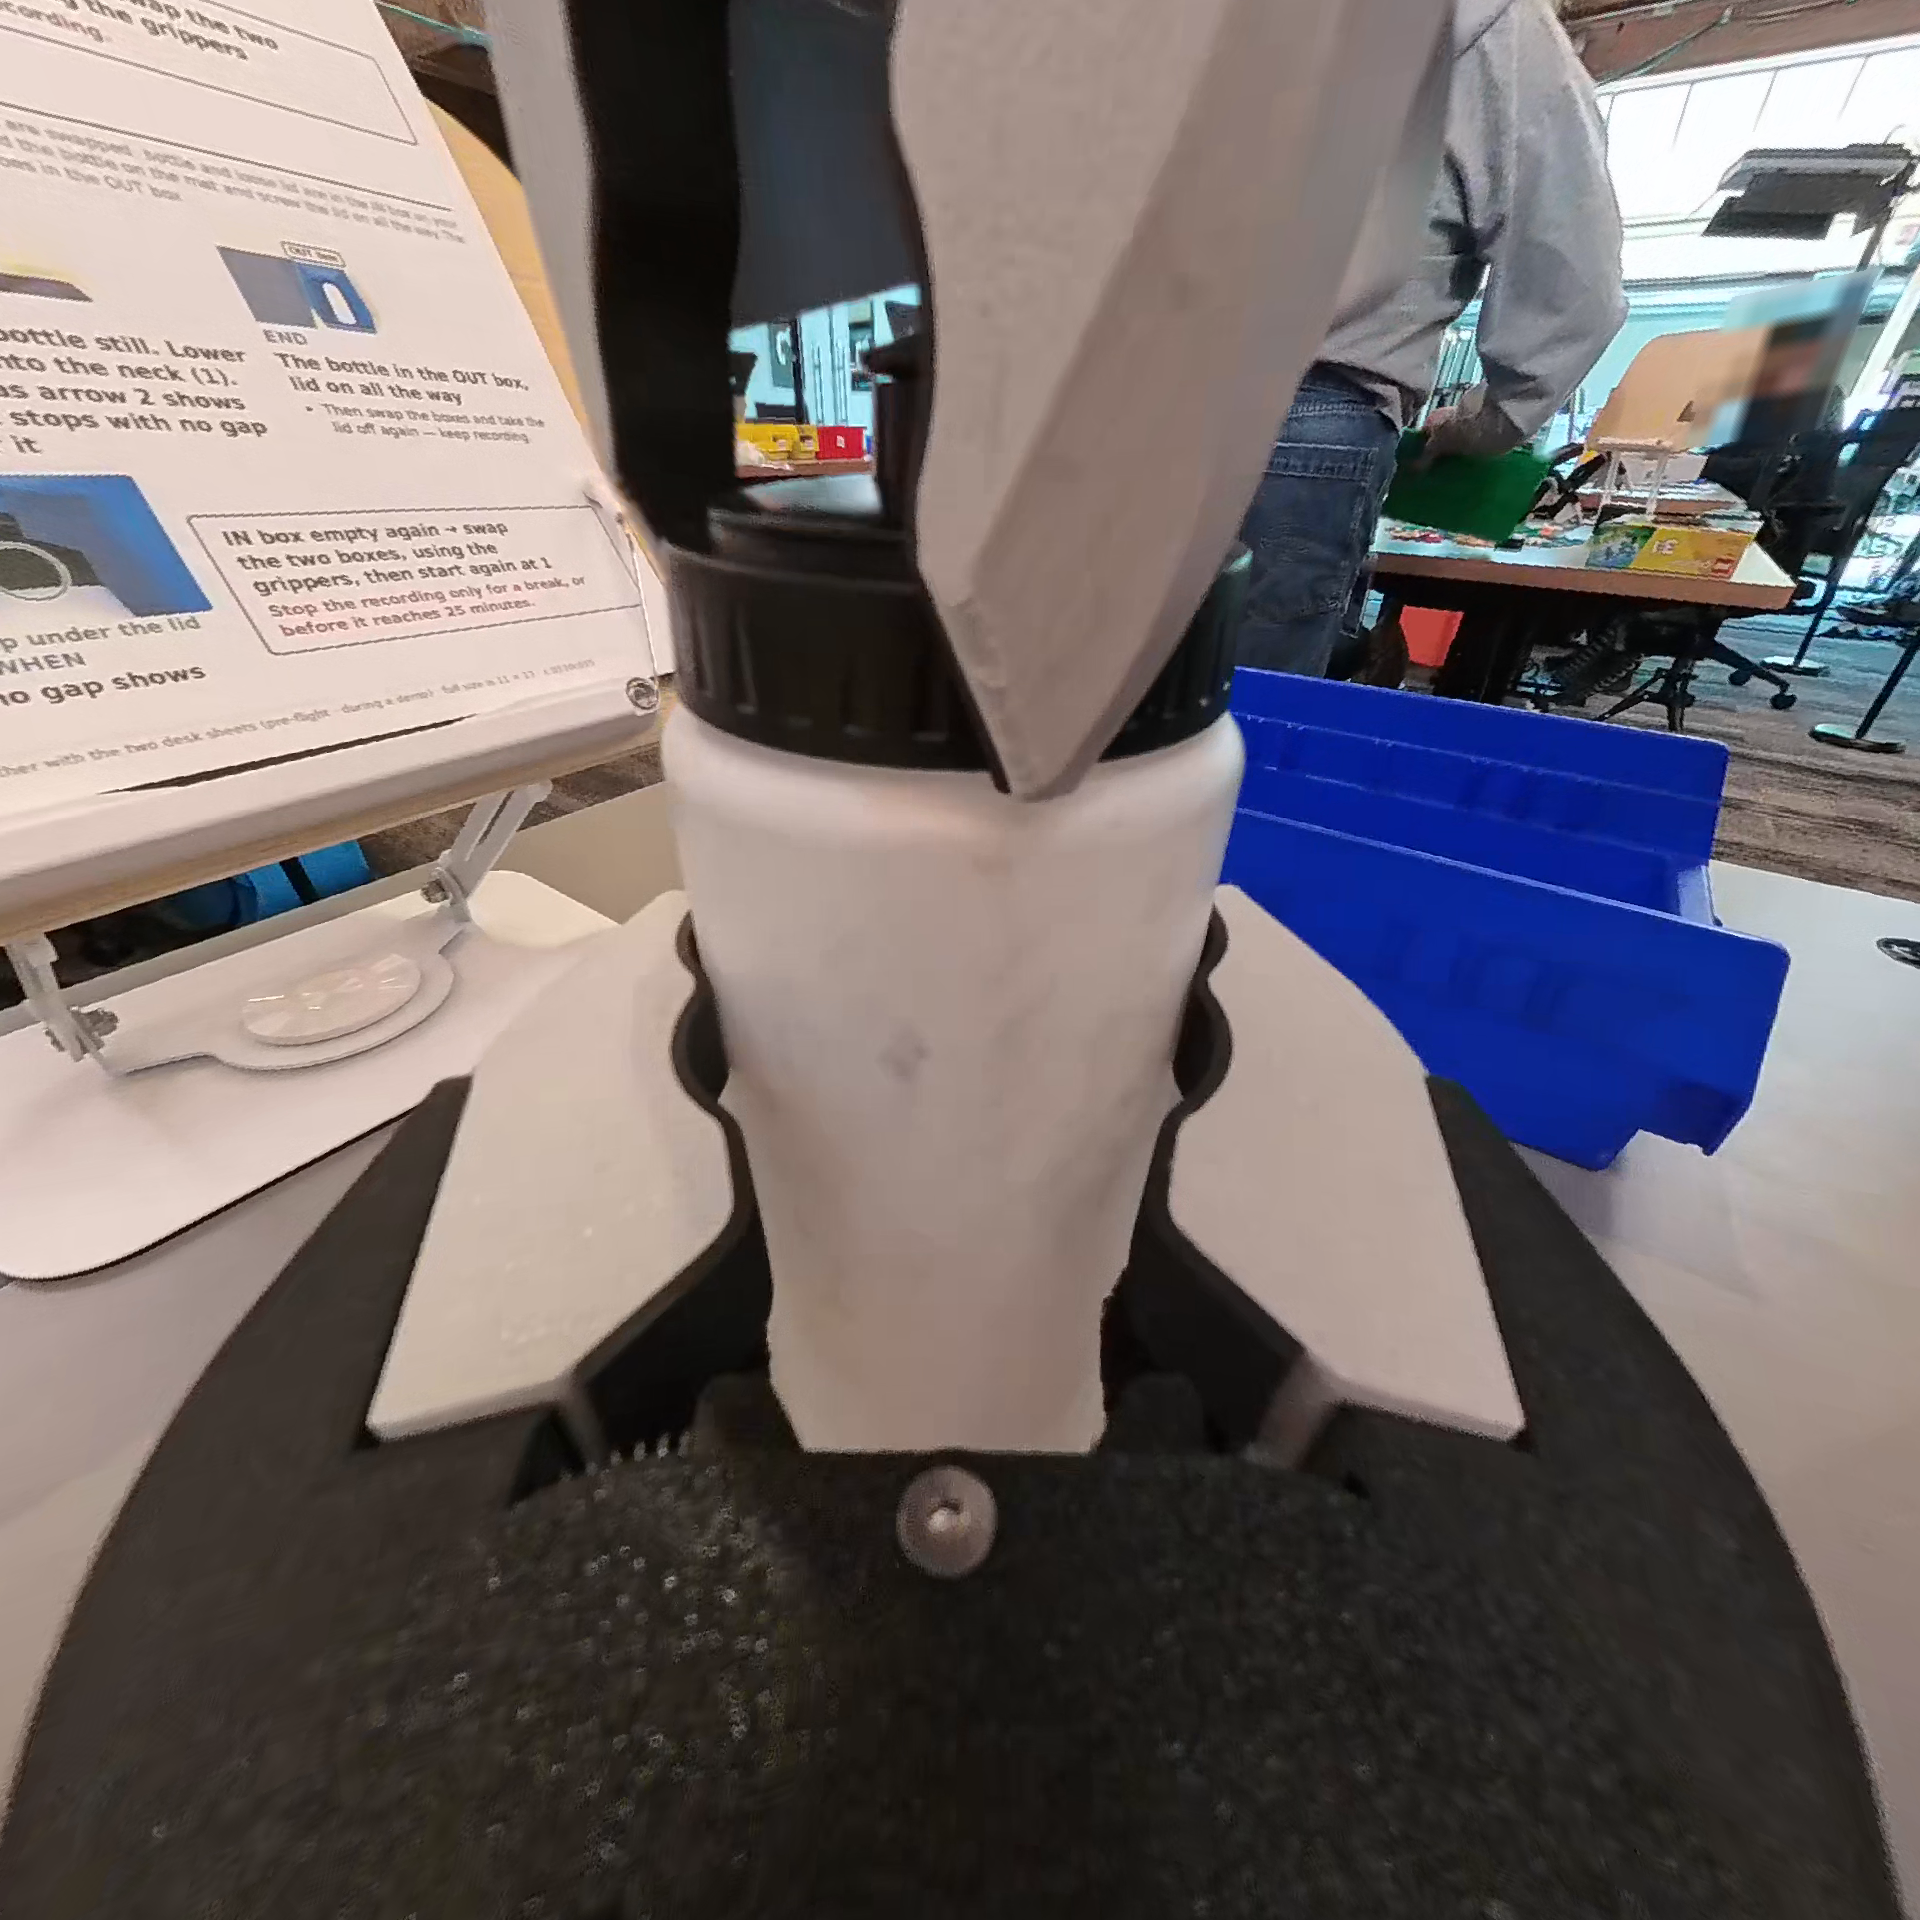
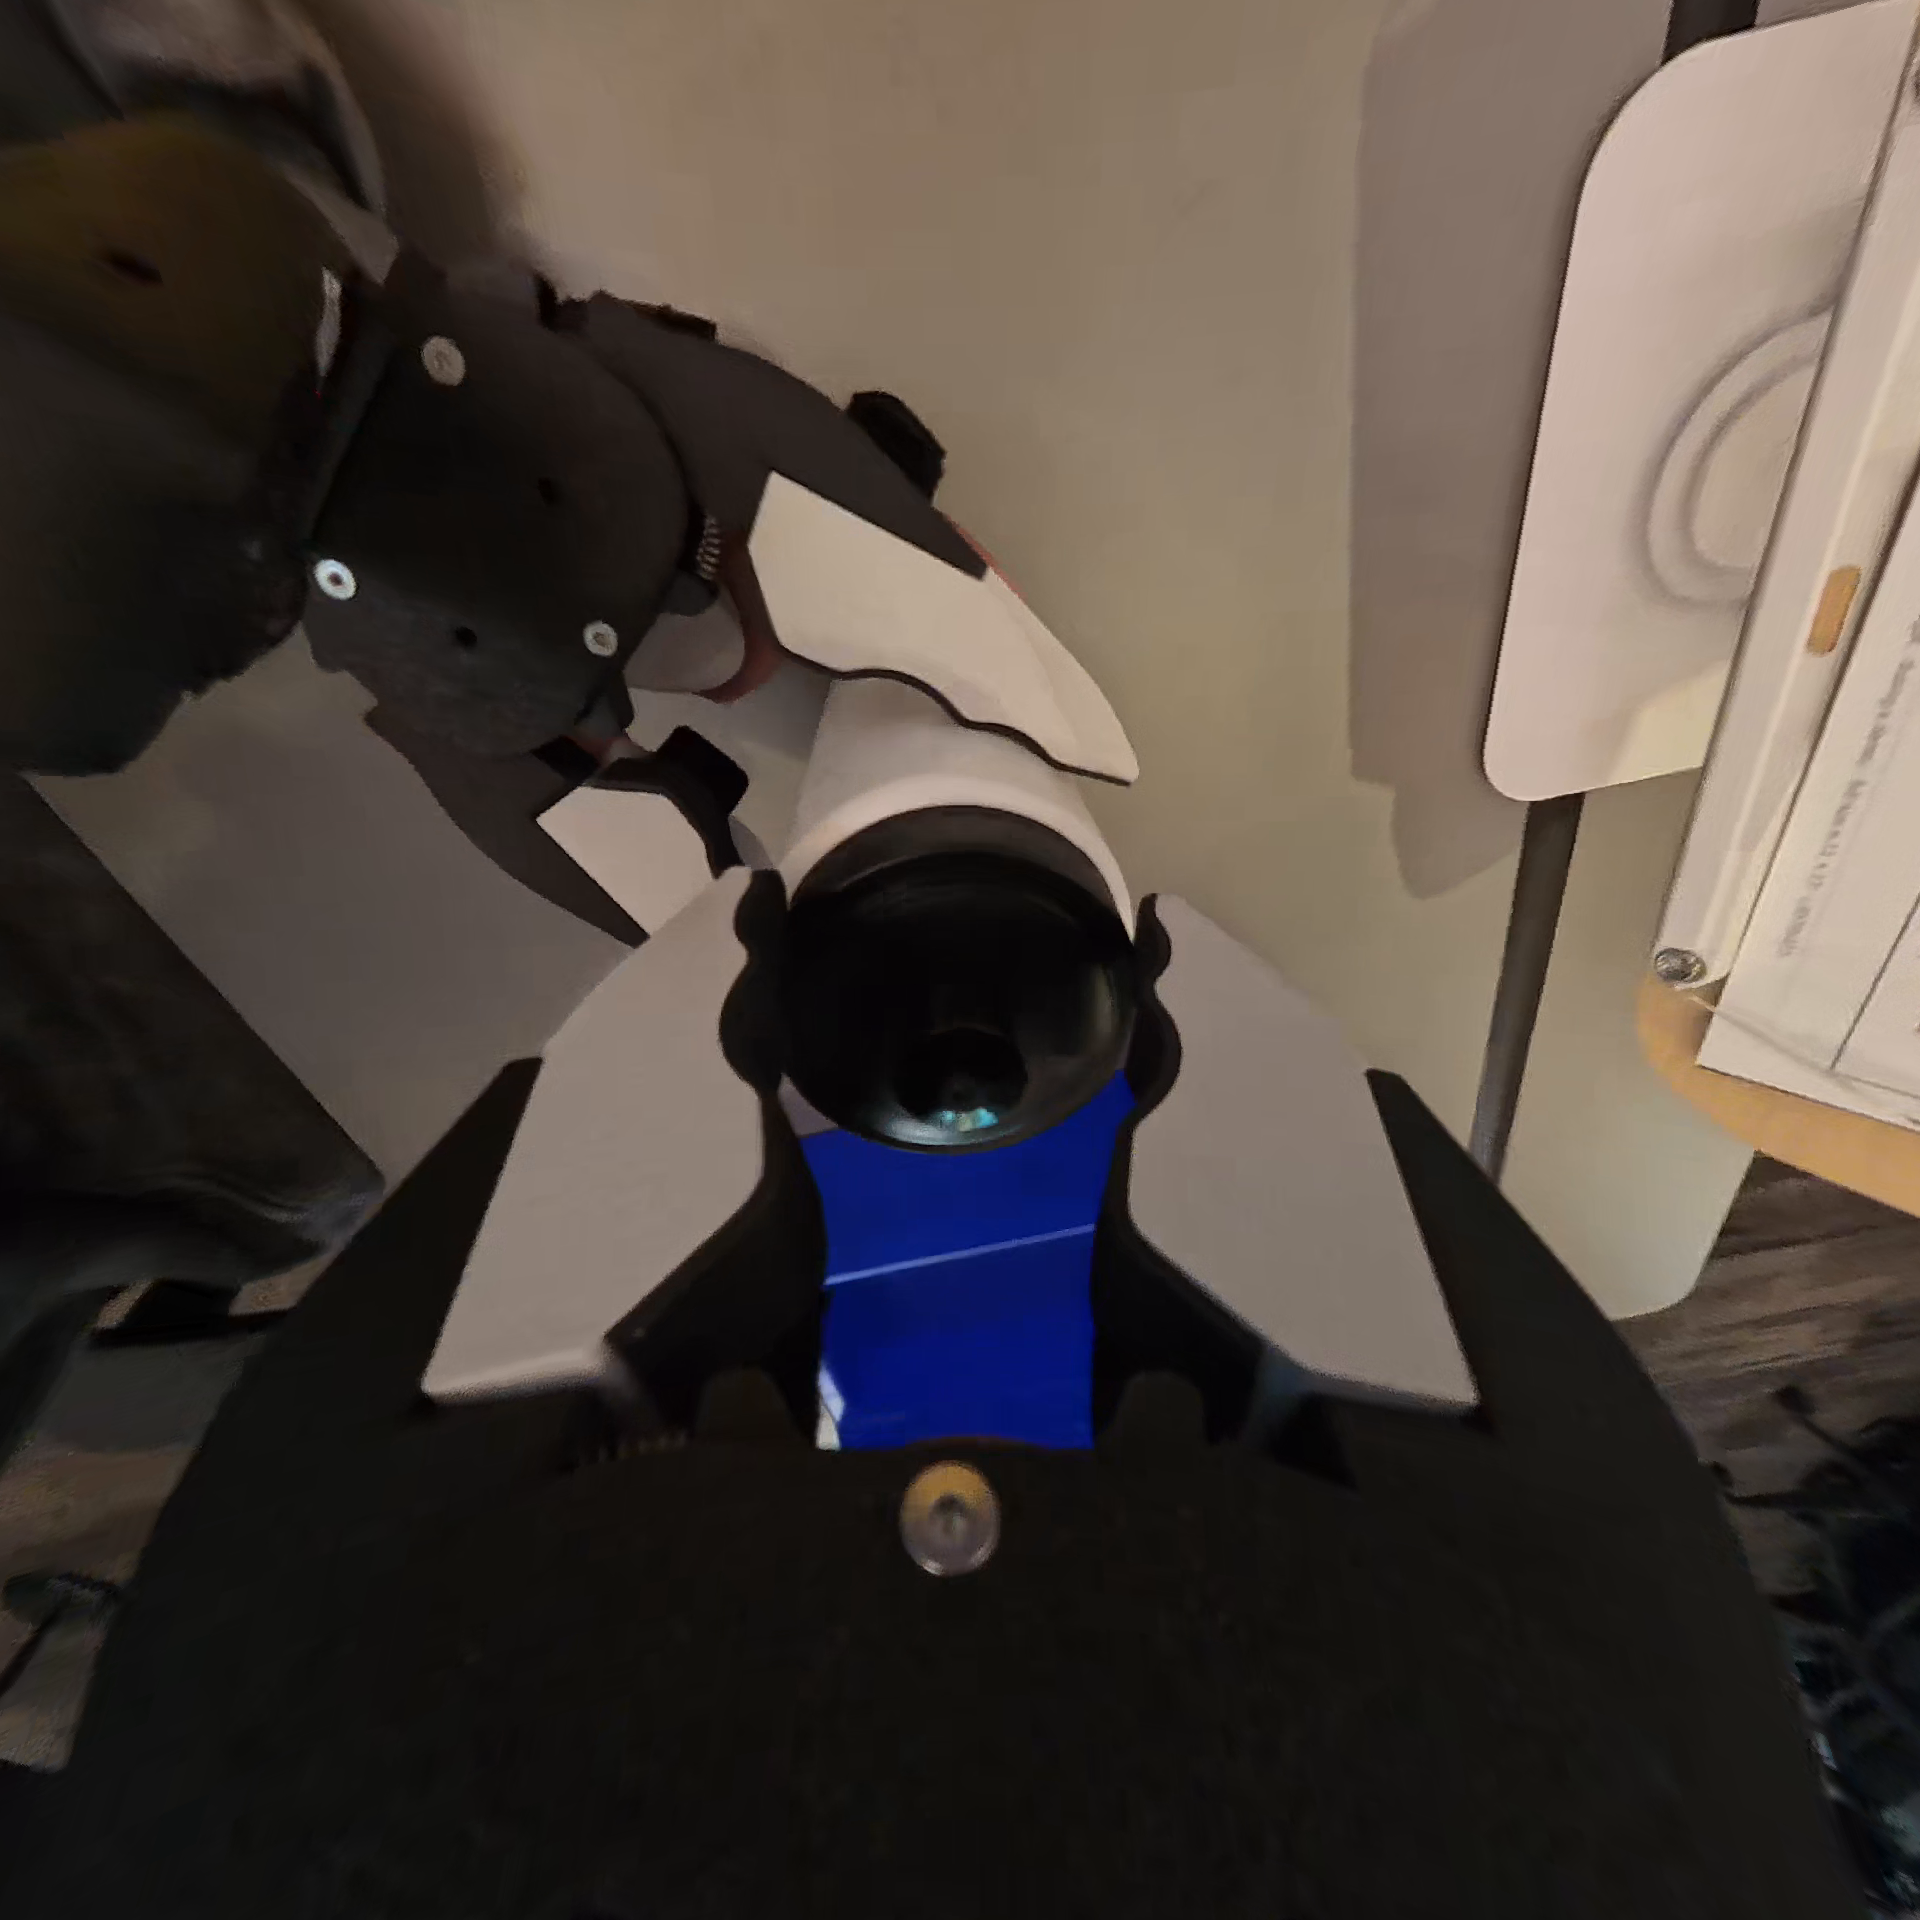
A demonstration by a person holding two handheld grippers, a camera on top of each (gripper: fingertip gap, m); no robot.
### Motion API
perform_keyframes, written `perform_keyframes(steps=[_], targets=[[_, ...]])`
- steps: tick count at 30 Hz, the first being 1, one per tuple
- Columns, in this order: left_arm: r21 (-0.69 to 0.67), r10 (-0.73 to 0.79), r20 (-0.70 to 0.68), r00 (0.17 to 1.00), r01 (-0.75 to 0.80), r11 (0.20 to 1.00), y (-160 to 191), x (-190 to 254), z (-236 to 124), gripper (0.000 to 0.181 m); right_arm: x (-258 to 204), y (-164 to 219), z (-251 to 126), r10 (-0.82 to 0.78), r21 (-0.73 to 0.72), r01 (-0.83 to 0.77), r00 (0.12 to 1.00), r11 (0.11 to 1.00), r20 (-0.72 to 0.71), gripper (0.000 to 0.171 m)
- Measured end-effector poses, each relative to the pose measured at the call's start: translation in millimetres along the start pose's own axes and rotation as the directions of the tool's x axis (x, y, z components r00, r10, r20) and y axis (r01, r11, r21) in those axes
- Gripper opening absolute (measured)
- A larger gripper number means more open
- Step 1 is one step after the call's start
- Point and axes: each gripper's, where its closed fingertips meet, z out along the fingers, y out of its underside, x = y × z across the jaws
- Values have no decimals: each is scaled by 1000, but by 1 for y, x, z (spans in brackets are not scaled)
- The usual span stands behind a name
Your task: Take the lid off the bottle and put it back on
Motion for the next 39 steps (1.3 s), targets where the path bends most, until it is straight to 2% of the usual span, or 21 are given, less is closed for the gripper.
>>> perform_keyframes(steps=[5,8,11,14,18,23,39], targets=[[14,0,3,1000,0,1000,0,0,1,86,1,0,0,37,9,-38,999,999,24,64],[13,-2,6,1000,2,1000,0,0,0,86,-3,0,-9,84,59,-86,995,995,47,80],[11,-3,31,1000,2,1000,0,-1,0,86,-5,7,-11,238,63,-240,970,969,39,92],[6,0,85,996,-1,1000,0,-3,-1,86,3,21,-6,382,48,-379,922,924,-59,81],[3,-1,116,993,1,1000,0,-3,-2,86,-6,19,0,513,83,-511,859,856,4,71],[-1,-1,106,994,1,1000,0,-2,-3,86,-9,19,0,524,73,-522,851,850,-15,71],[-28,11,94,996,-9,1000,2,-4,0,86,-3,23,0,362,58,-362,932,930,8,70]])
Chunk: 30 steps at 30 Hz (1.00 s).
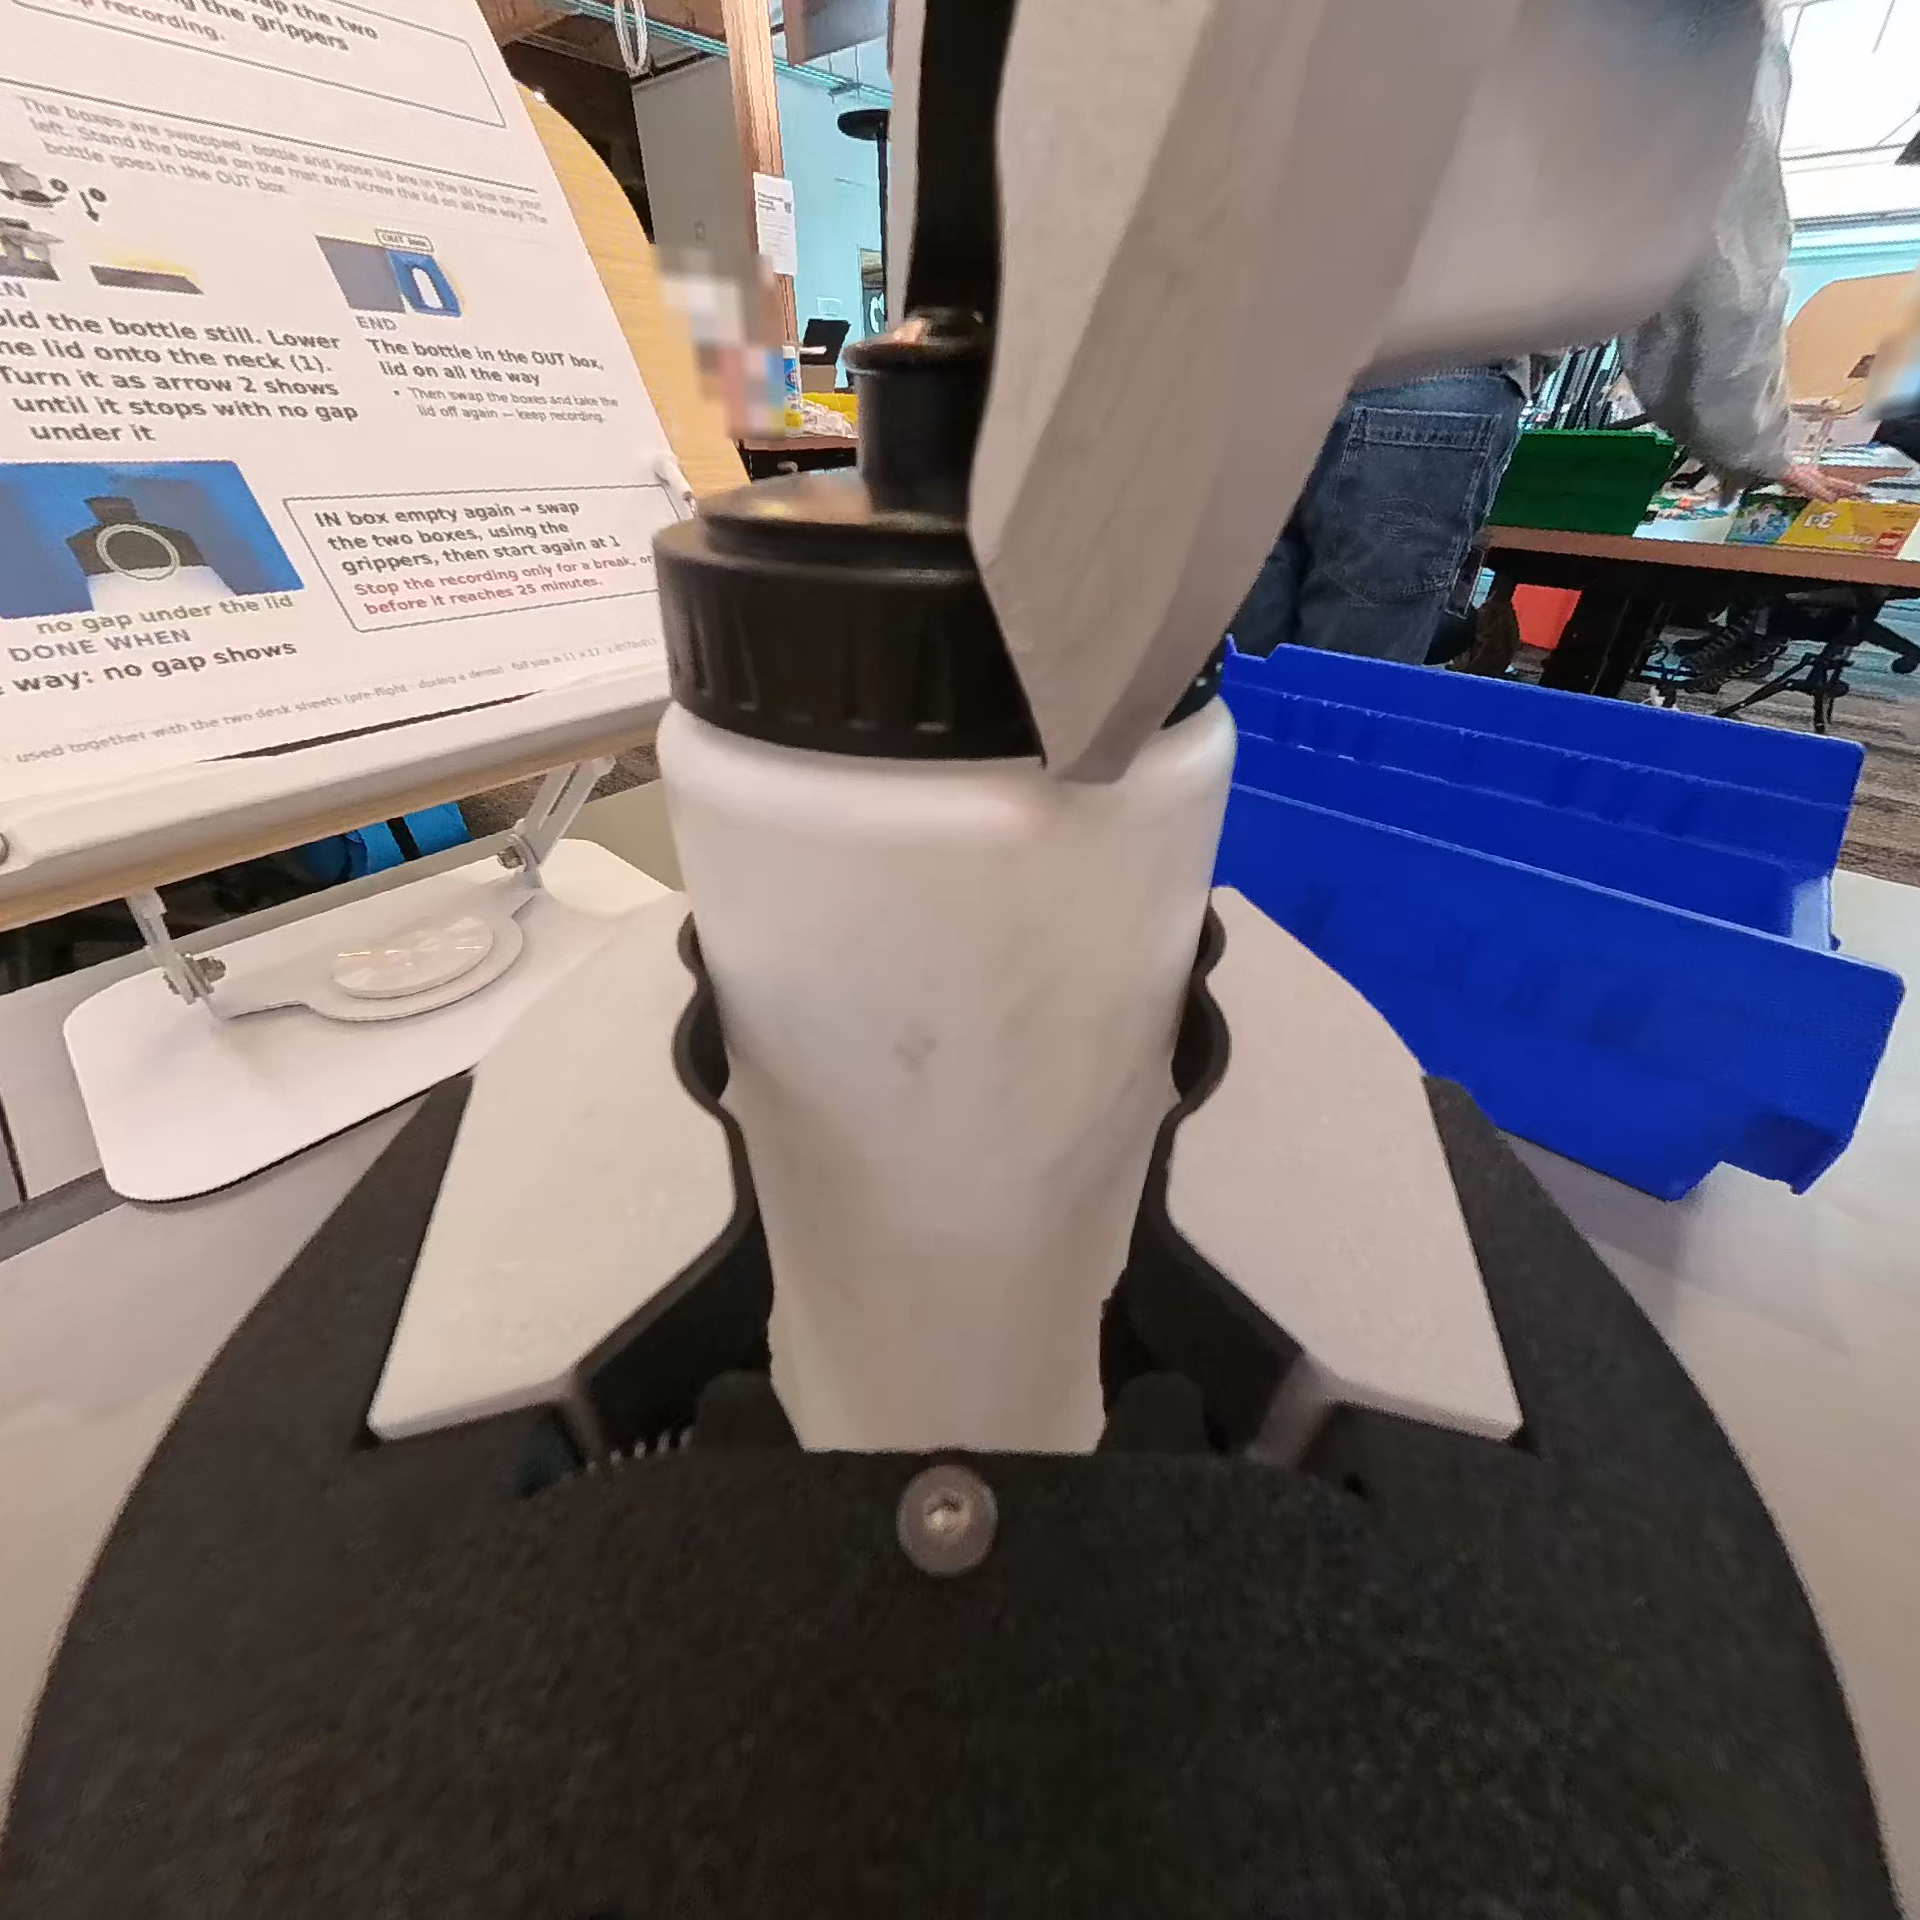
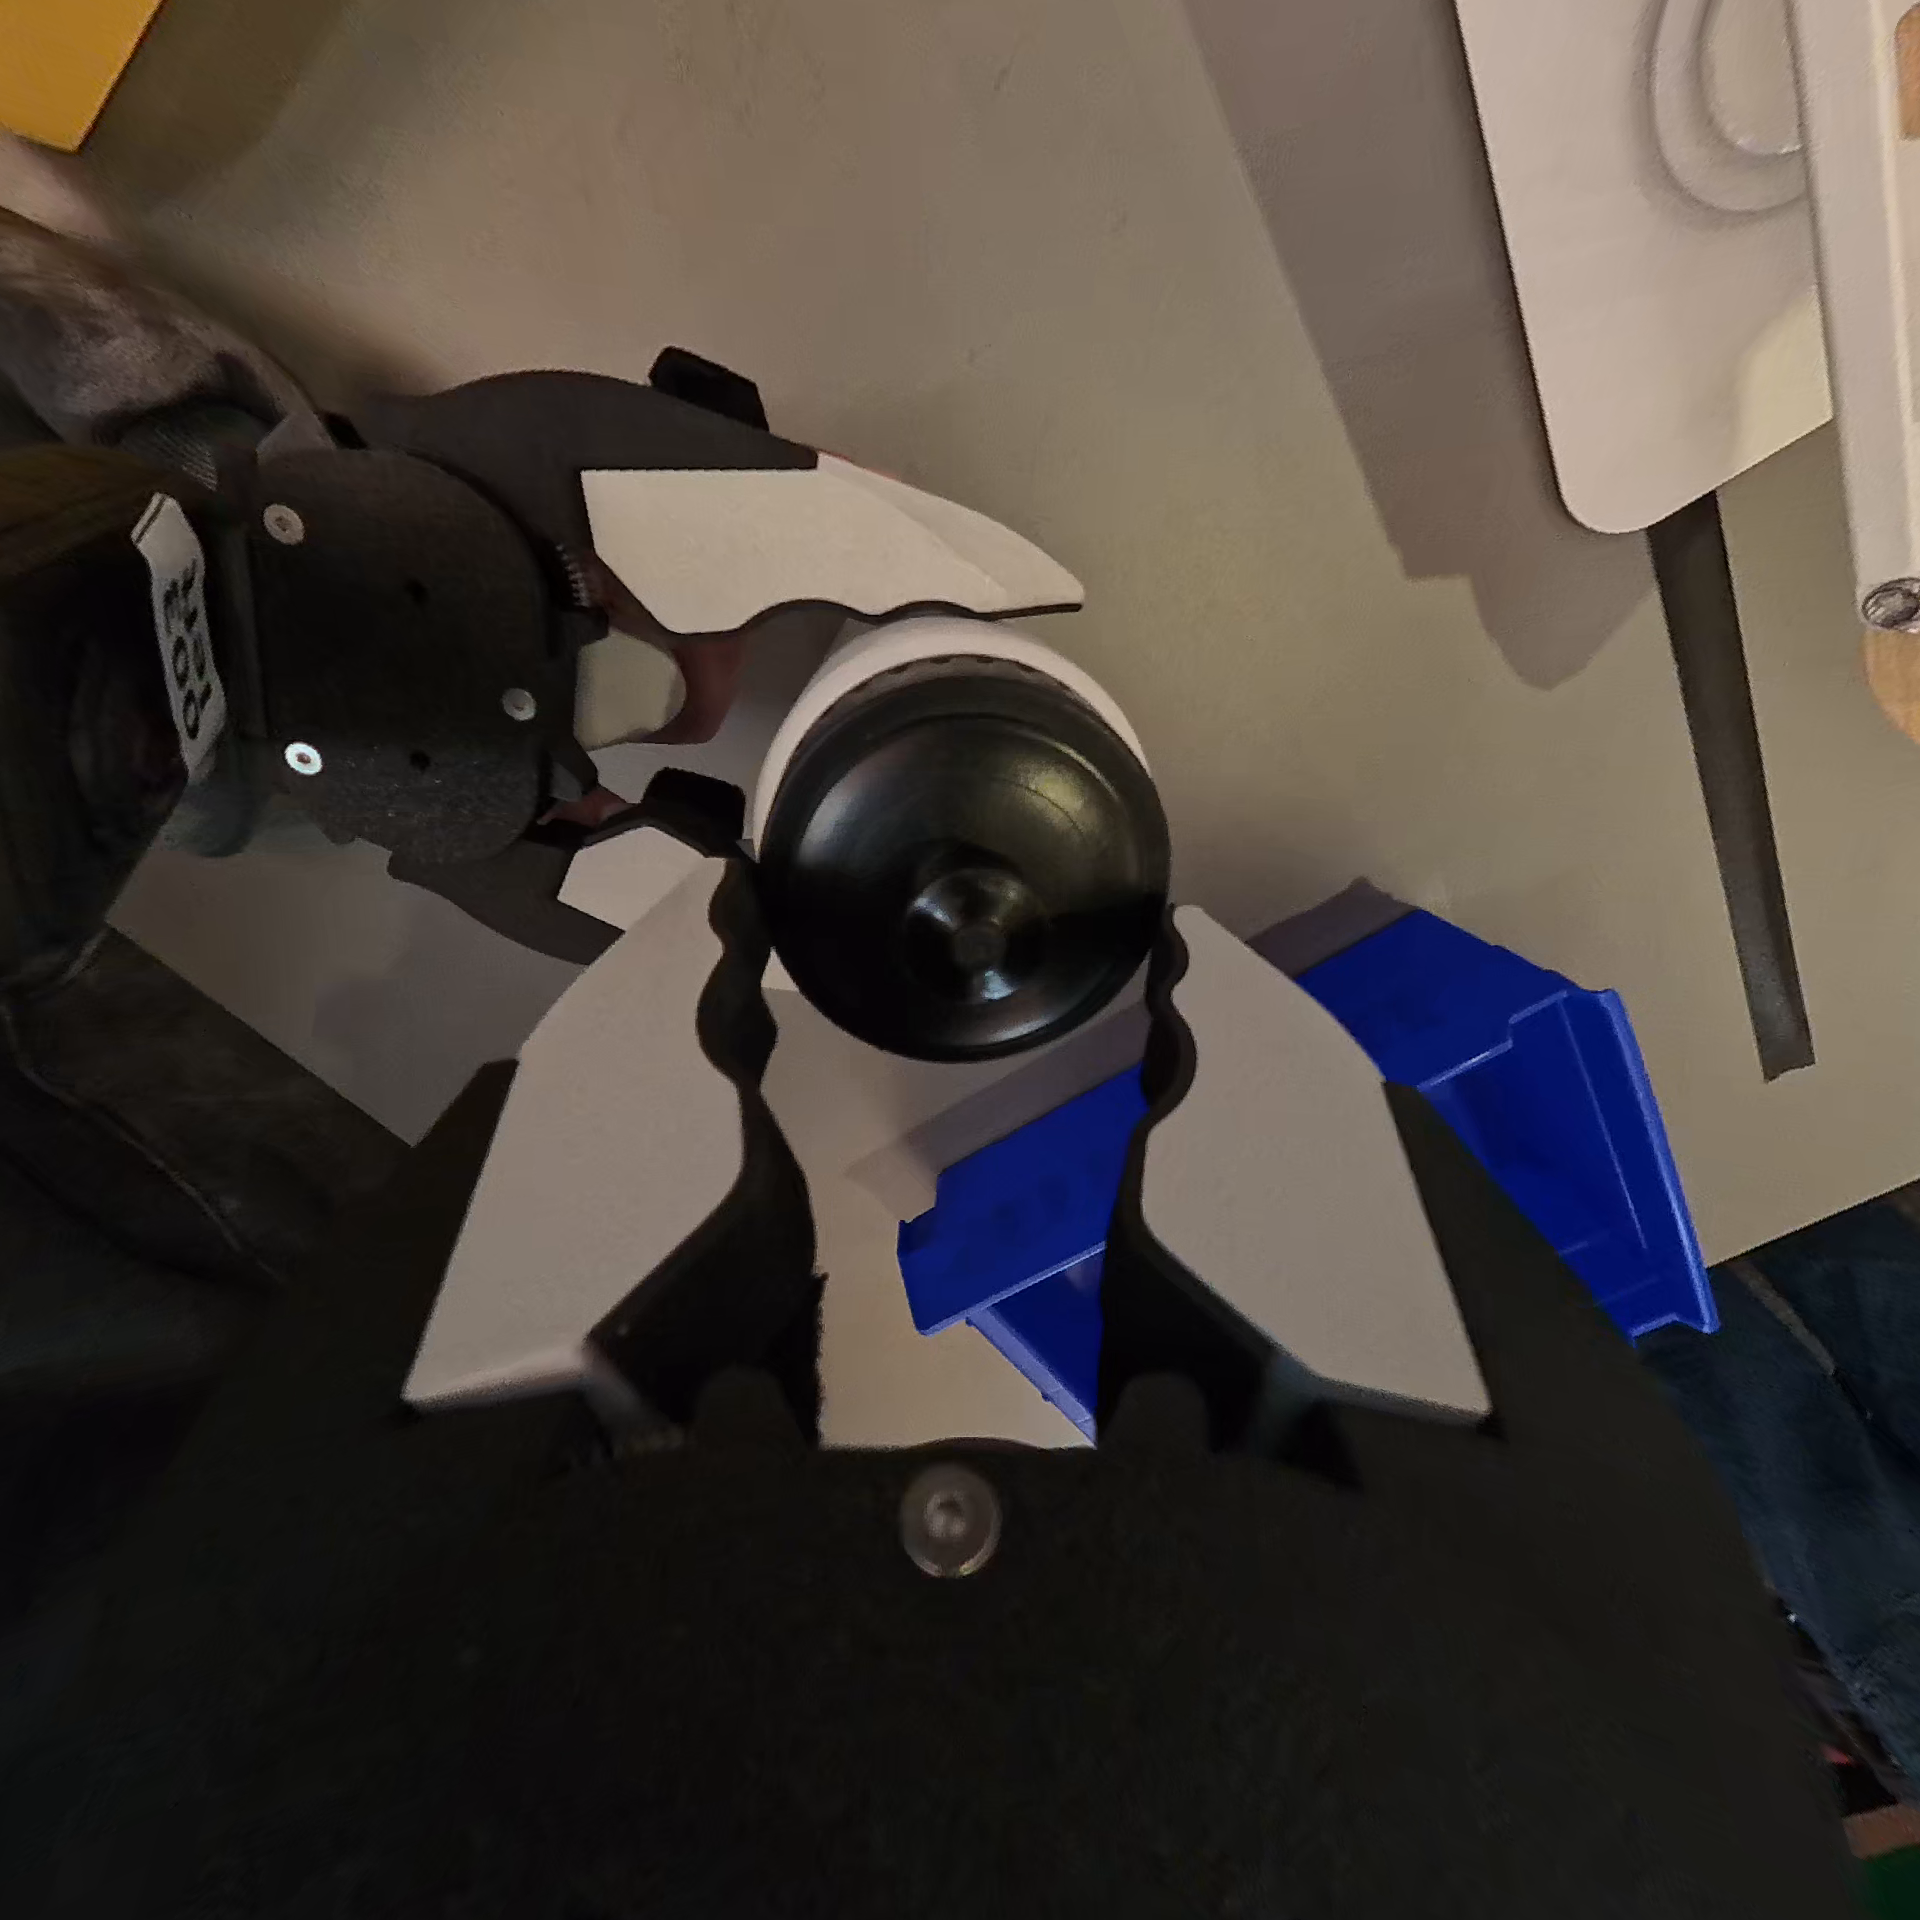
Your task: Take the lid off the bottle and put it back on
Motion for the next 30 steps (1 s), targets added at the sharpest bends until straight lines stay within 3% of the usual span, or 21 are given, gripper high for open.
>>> perform_keyframes(steps=[10,17,20,23,25,30], targets=[[4,3,-27,1000,-3,1000,0,1,0,85,2,2,0,-151,-4,151,988,988,-5,70],[12,9,-103,995,-8,1000,0,9,1,85,4,8,0,-420,-39,420,907,907,-3,70],[17,17,-149,989,-15,1000,0,17,0,85,5,12,-1,-651,-63,650,759,758,10,70],[20,21,-175,984,-18,1000,0,23,1,85,8,15,-2,-867,-96,864,499,495,18,70],[22,23,-186,982,-19,1000,0,24,0,85,9,14,-2,-926,-140,918,377,371,19,71],[26,40,-213,976,-35,999,0,29,0,86,12,11,-5,-1000,-283,959,-30,-29,1,71]])
